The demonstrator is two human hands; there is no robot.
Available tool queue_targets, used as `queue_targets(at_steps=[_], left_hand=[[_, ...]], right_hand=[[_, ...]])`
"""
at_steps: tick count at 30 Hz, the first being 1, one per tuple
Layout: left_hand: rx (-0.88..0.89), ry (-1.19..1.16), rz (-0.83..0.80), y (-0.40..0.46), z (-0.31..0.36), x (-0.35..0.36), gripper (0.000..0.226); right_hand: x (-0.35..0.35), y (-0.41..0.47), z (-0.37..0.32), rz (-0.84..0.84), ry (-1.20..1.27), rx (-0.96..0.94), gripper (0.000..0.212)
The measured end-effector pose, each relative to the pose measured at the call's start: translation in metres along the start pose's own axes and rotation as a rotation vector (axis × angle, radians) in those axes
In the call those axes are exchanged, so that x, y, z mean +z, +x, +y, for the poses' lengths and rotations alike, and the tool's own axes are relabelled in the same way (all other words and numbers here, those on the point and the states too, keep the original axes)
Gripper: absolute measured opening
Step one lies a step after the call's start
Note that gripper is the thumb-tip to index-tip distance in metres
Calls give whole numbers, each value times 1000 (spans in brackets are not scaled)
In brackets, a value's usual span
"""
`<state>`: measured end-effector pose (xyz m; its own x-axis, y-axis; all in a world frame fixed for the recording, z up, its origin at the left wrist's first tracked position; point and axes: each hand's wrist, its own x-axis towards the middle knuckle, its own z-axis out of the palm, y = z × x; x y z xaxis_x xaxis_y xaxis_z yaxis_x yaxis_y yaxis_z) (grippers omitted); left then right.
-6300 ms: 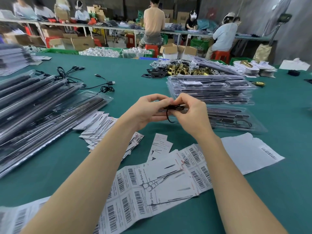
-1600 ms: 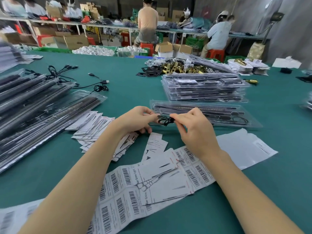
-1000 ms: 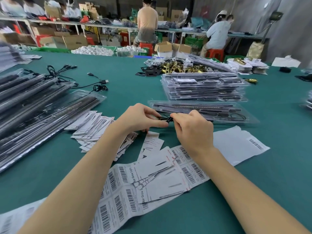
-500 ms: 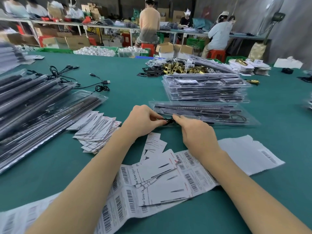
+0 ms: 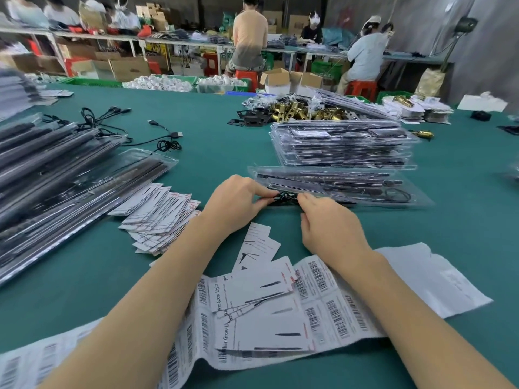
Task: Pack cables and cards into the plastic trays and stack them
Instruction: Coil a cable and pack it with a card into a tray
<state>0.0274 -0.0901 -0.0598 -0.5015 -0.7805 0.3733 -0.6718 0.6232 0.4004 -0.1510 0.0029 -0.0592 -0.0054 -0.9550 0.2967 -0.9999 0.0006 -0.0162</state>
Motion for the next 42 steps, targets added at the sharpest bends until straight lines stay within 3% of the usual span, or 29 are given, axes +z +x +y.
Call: queue_targets(at_steps=[3,7,12,18,25,30,34,42], left_hand=[[47,27,-25,-1,2,-2,31],[73,117,-52,-2,2,-2,39],[132,99,-64,-3,6,1,38],[174,21,53,-2,13,5,25],[158,30,35,0,13,9,39],[147,75,-17,2,16,12,44],[158,40,-65,0,18,11,39],[103,-177,99,-1,18,16,25]], right_hand=[[4,-2,1,-75,14,-23,50],[4,-2,2,-83,27,-47,52],[7,2,-5,-117,7,-46,57],[8,0,-4,-114,71,-45,60],[8,-6,-9,-84,262,-7,52],[8,-4,-10,-74,70,-16,59],[7,-4,-10,-54,103,-19,58],[-11,7,18,-120,346,-41,43]])
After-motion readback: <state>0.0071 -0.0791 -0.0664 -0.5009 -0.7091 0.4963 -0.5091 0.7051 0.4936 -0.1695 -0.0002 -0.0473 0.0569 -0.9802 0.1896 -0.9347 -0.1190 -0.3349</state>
